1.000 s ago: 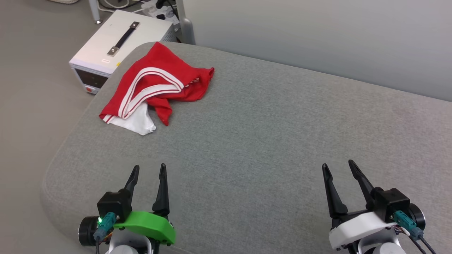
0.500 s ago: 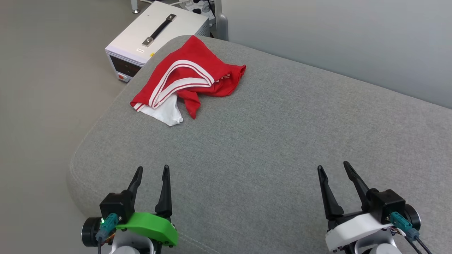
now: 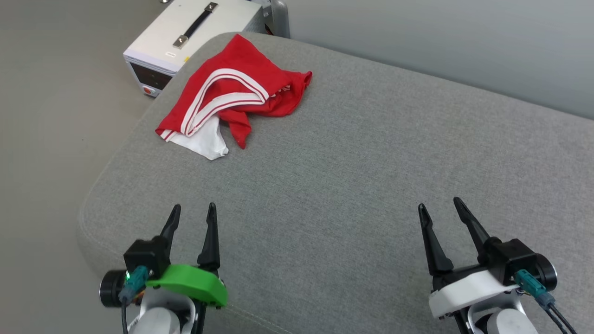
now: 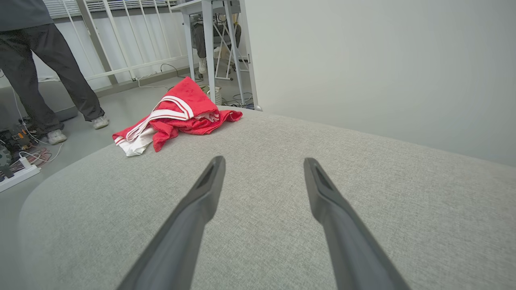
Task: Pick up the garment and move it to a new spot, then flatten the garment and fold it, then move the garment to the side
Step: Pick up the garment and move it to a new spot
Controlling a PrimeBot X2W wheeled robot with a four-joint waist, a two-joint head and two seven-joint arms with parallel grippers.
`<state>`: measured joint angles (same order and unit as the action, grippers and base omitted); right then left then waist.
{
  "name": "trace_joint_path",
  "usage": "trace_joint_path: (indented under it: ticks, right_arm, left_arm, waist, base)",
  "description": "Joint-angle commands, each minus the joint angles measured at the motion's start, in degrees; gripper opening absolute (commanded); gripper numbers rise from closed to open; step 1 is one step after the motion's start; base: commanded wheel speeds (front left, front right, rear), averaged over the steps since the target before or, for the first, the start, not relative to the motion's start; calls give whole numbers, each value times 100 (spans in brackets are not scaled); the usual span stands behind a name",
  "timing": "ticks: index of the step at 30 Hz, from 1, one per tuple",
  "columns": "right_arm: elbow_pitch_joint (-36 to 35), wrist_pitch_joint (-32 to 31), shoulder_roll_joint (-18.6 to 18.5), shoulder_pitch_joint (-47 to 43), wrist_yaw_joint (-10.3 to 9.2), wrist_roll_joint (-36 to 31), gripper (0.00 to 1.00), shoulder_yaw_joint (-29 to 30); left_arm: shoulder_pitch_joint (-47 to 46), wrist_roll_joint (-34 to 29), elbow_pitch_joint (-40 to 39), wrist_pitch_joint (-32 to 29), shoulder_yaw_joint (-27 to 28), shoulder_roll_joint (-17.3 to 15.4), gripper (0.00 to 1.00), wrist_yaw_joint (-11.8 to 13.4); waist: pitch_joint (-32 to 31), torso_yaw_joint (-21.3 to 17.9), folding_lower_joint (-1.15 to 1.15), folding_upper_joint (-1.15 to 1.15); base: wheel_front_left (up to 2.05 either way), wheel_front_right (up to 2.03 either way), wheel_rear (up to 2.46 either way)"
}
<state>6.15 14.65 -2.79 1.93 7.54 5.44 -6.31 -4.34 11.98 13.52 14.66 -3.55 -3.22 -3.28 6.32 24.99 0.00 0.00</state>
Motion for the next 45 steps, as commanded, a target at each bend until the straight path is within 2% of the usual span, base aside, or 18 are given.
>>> trace_joint_path:
  ticks: [1, 5, 8, 14, 17, 21, 25, 28, 32, 36, 40, 41, 42, 45]
  right_arm:
    - [-68, 35, -9, 113, -5, -74, 100, 23]
    - [-271, 35, -74, 273, -5, -233, 100, 26]
    - [-438, 27, -193, 423, -5, -307, 100, -7]
    - [-872, -77, -323, 670, -5, -351, 100, 21]
    - [-993, -103, -356, 749, -5, -346, 100, -15]
    - [-1084, -111, -386, 865, -5, -361, 100, -86]
    - [-1115, -97, -381, 953, -5, -362, 100, -143]
    - [-1118, -82, -365, 984, -5, -366, 100, -165]
    - [-1087, -65, -356, 1016, -5, -404, 100, -223]
    - [-1087, -55, -347, 1062, -5, -436, 100, -237]
    - [-1050, -51, -346, 1096, -5, -460, 100, -255]
    - [-1033, -50, -345, 1104, -5, -465, 100, -257]
    - [-1013, -48, -342, 1110, -5, -469, 100, -257]
    - [-947, -44, -326, 1123, -5, -470, 100, -247]
  left_arm:
    - [-267, -69, 57, 34, 6, -20, 100, -71]
    - [-943, -95, 565, 32, 22, -256, 100, -212]
    - [-1696, -42, 981, -148, 20, -588, 100, -305]
    - [-3165, 312, 1599, -1206, -231, -1353, 100, -411]
    - [-3751, 582, 1747, -1679, -631, -1835, 100, -417]
    - [-4454, 1269, 1874, -2378, -1230, -2449, 100, -419]
    - [-4931, 1983, 2065, -3133, -1592, -2895, 100, -420]
    - [-5145, 2350, 2206, -3583, -1798, -3103, 100, -420]
    - [-5328, 2845, 2354, -3989, -1965, -3226, 100, -420]
    - [-5457, 2967, 2597, -4170, -2129, -3333, 100, -420]
    - [-5477, 3104, 2854, -4464, -2301, -3307, 100, -420]
    - [-5462, 3183, 2874, -4546, -2346, -3282, 47, -420]
    - [-5442, 3281, 2854, -4567, -2375, -3264, 0, -420]
    - [-5387, 3473, 2812, -4389, -2355, -3267, 0, -420]
  waist:
    - [378, -223, 0, 0]
    - [903, -454, 0, 0]
    - [1322, -655, 0, 0]
    - [2095, -991, 0, 0]
    - [2367, -1163, 0, 0]
    - [2680, -1384, 0, 0]
    - [2865, -1568, 0, 0]
    - [2959, -1657, 0, 0]
    - [3077, -1721, 0, 0]
    - [3180, -1734, 0, 0]
    - [3220, -1724, 0, 0]
    - [3215, -1719, 0, 0]
    - [3202, -1713, 0, 0]
    - [3120, -1700, 0, 0]
  base:
    - [0, 0, 0]
    - [0, 0, 0]
    - [0, 0, 0]
    - [0, 0, 0]
    - [0, 0, 0]
    - [0, 0, 0]
    - [0, 0, 0]
    - [0, 0, 0]
    - [0, 0, 0]
    - [0, 0, 0]
    - [0, 0, 0]
    - [0, 0, 0]
    - [0, 0, 0]
    - [0, 0, 0]
